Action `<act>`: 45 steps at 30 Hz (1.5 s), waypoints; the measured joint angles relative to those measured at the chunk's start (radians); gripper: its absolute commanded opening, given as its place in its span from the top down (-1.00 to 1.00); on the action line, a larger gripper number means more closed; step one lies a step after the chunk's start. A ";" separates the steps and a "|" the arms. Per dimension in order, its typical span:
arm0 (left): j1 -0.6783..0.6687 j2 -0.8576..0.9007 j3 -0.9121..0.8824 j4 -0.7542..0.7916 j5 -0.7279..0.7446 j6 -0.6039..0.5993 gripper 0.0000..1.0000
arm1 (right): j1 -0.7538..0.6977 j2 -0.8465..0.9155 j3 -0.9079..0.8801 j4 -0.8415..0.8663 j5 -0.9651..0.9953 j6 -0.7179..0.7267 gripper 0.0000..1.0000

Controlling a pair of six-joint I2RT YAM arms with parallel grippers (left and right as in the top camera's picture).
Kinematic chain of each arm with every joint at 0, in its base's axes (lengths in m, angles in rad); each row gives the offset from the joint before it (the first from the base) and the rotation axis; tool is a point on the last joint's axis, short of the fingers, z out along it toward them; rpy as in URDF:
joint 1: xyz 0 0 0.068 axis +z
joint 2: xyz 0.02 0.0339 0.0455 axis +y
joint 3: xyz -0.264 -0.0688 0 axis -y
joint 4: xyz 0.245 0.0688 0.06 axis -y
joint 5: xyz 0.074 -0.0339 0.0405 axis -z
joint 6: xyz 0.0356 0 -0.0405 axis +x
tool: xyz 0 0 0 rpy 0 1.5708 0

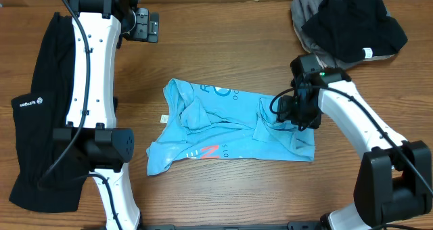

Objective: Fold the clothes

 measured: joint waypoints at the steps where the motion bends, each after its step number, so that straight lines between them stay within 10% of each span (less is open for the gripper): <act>1: 0.000 0.000 0.000 0.000 0.000 0.000 -1.00 | -0.001 0.000 -0.023 0.013 0.005 -0.002 -0.17; 16: 0.000 0.000 0.000 0.000 0.000 0.000 -1.00 | -0.001 -0.001 -0.117 0.120 0.022 -0.001 0.92; 35: 0.000 0.000 0.000 0.000 0.000 0.000 -0.99 | 0.126 -0.087 -0.098 0.047 -0.159 -0.047 0.91; 40: 0.000 0.000 0.000 0.000 0.000 0.000 -1.00 | 0.232 -0.089 -0.096 0.049 -0.197 -0.058 0.10; 45: 0.000 0.000 0.000 -0.006 0.016 0.000 -1.00 | 0.303 -0.089 -0.094 0.047 -0.217 -0.053 0.05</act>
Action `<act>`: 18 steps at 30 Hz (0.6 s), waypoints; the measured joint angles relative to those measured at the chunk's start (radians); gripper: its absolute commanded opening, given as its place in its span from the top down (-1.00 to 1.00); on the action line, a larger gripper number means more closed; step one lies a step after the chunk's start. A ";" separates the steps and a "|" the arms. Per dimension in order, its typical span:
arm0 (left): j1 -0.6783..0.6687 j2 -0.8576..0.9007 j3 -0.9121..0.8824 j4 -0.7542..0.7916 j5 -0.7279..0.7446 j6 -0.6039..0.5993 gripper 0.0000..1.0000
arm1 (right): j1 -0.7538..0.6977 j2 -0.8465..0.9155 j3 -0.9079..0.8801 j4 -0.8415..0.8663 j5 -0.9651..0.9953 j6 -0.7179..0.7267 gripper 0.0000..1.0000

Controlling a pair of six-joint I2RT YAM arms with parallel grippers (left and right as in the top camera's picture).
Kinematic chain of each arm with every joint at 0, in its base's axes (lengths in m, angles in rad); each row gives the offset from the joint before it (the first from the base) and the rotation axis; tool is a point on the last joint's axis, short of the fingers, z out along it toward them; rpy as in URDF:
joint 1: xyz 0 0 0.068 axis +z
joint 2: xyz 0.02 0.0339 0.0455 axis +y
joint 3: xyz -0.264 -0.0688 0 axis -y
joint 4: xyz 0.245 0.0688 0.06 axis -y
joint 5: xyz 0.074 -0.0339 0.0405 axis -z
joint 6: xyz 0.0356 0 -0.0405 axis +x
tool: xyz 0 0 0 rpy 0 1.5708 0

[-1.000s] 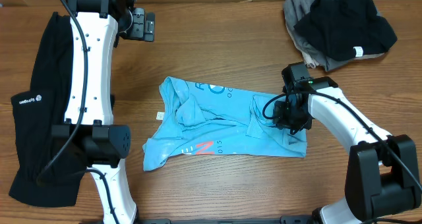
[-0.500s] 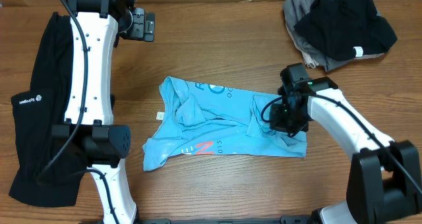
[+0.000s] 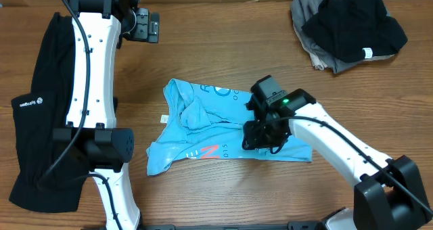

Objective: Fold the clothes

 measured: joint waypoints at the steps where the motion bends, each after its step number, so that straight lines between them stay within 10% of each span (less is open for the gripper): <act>1: 0.000 0.000 0.000 -0.003 0.004 0.000 -1.00 | 0.001 0.000 0.000 0.000 -0.001 0.002 0.06; 18: 0.001 0.000 -0.201 -0.024 0.327 0.223 -1.00 | -0.322 -0.014 0.256 -0.166 0.064 -0.054 -0.38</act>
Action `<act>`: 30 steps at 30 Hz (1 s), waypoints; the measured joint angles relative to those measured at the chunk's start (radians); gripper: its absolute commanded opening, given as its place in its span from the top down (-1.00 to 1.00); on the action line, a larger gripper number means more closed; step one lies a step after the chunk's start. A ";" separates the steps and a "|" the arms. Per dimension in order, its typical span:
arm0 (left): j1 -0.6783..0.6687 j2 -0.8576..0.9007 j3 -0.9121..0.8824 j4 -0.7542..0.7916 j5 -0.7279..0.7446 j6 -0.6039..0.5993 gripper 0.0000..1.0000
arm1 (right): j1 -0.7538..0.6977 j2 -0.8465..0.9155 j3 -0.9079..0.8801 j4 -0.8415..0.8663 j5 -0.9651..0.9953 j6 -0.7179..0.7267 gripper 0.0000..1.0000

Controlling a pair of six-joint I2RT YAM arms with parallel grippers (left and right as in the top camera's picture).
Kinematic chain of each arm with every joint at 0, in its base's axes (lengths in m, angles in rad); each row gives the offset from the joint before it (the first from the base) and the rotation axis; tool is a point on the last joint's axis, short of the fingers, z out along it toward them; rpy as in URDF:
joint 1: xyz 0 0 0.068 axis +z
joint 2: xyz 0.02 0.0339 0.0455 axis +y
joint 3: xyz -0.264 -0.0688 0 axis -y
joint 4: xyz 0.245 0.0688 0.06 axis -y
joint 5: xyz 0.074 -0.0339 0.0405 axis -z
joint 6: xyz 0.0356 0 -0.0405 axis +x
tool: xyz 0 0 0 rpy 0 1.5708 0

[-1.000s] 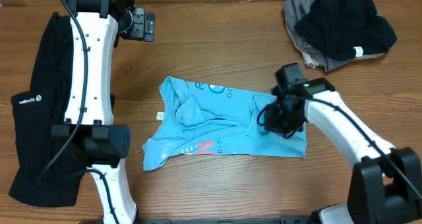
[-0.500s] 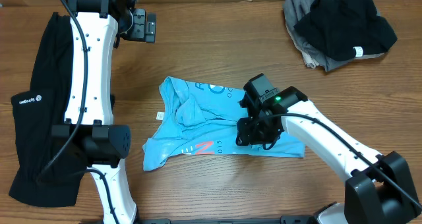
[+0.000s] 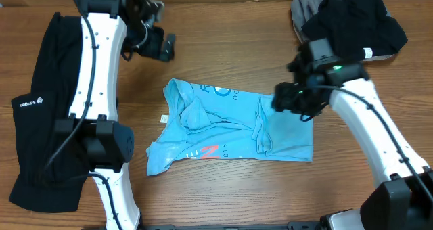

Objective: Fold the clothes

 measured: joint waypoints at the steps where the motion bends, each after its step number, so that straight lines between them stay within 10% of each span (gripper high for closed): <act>1: 0.000 0.000 -0.034 0.003 0.026 0.023 -1.00 | -0.021 0.000 0.000 -0.004 0.003 -0.004 -0.40; 17: -0.002 0.002 -0.563 0.190 0.173 0.149 -1.00 | -0.135 0.000 0.000 -0.001 0.018 -0.071 -0.50; 30: -0.129 0.002 -0.640 0.245 -0.164 -0.116 -1.00 | -0.135 0.000 0.000 0.006 0.033 -0.075 -0.51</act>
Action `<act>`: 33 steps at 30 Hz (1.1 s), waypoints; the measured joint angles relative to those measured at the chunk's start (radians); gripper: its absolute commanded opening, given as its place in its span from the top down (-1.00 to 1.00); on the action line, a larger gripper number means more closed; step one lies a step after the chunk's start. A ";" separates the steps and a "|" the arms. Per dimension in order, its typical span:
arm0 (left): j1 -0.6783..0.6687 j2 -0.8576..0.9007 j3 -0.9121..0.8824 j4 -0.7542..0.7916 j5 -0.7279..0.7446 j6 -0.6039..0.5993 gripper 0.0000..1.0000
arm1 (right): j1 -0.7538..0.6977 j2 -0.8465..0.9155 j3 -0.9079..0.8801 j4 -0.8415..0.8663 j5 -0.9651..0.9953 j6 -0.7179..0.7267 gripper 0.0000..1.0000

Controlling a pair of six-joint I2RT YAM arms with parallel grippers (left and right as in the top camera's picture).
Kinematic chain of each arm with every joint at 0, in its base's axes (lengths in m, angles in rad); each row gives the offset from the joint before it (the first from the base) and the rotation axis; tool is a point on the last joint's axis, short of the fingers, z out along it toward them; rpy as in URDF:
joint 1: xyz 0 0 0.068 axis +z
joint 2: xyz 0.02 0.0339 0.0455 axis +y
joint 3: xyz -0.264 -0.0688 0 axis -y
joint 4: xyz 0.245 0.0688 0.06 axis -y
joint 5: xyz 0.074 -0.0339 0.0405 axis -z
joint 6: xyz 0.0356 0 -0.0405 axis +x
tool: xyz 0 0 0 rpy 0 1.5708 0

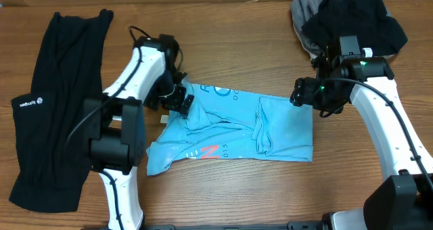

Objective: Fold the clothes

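A light blue T-shirt [230,132] lies crumpled in the middle of the table, with a raised crease near its centre right. My left gripper [177,101] is down at the shirt's upper left corner, on or just over the bunched cloth. My right gripper [304,95] hovers at the shirt's upper right corner. The overhead view does not show how far either gripper's jaws are apart, or whether cloth is between them.
A long black garment [54,108] lies flat along the left side of the table. A pile of black and grey clothes [352,24] sits at the back right corner. Bare wooden table [230,196] runs along the front.
My left arm has come from the back of the table down to the shirt's upper left corner. The right gripper has shifted a little to the right, to the upper right corner. The shirt lies the same.
First my right gripper was low on the shirt's right part, with the left arm parked at the back. Then the right gripper was at the shirt's middle. Later it stood above the upper right edge, a crease left in the cloth. Now both grippers sit at the upper corners.
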 measured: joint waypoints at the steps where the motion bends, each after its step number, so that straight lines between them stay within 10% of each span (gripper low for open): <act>1: -0.013 0.000 -0.010 0.004 -0.011 -0.011 -0.99 | 0.000 0.000 0.000 0.002 0.002 0.000 -0.51; 12: -0.074 -0.024 -0.166 0.101 -0.031 -0.085 -0.88 | 0.000 0.000 0.000 0.004 0.012 -0.001 -0.51; 13: -0.073 -0.027 -0.170 0.106 -0.029 -0.089 -0.70 | 0.000 0.000 0.000 0.004 0.012 -0.003 -0.50; 16: -0.066 -0.037 -0.186 0.124 -0.019 -0.107 0.92 | 0.000 0.000 0.000 0.010 0.012 -0.003 -0.41; 24: -0.042 -0.046 -0.189 0.147 0.064 -0.107 0.92 | 0.000 0.000 0.000 0.017 0.002 0.000 0.92; 33: 0.106 -0.011 -0.010 0.019 0.024 -0.102 0.92 | 0.041 0.002 -0.130 0.202 -0.128 0.013 0.92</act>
